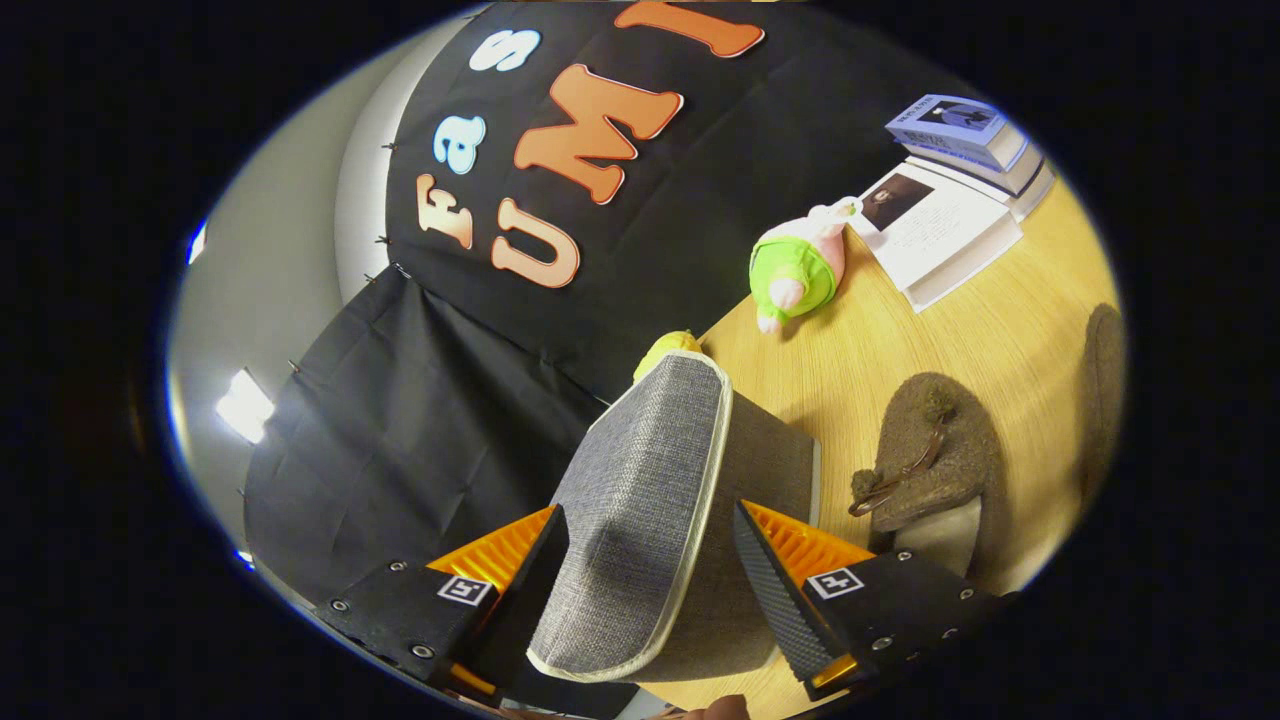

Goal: Open the storage box then place both shoes into the box .Put the left shoe in first, then the right shoe, with the right side of both shoes facing outward in a uniform manner.

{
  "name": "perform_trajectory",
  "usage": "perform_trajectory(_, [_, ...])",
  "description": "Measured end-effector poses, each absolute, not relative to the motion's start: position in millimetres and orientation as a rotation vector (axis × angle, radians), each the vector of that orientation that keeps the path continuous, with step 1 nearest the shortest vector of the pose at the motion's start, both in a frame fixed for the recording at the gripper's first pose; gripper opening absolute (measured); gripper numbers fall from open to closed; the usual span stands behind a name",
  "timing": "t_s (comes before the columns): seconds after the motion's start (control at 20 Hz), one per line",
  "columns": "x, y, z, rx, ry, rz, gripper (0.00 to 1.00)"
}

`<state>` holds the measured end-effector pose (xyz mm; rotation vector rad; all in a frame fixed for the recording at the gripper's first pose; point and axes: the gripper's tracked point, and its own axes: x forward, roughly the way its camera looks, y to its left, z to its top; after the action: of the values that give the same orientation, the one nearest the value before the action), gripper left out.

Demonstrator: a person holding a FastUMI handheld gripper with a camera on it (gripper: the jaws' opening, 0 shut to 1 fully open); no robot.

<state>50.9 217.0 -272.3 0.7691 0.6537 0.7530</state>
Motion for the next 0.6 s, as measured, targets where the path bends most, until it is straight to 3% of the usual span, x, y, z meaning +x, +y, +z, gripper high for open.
perform_trajectory(0.35, [52.4,238.6,-286.3,0.889,0.743,0.790,0.97])
perform_trajectory(0.55, [50.9,235.9,-280.2,0.920,0.741,0.786,0.84])
perform_trajectory(0.6, [51.5,235.8,-279.9,0.924,0.741,0.778,0.75])
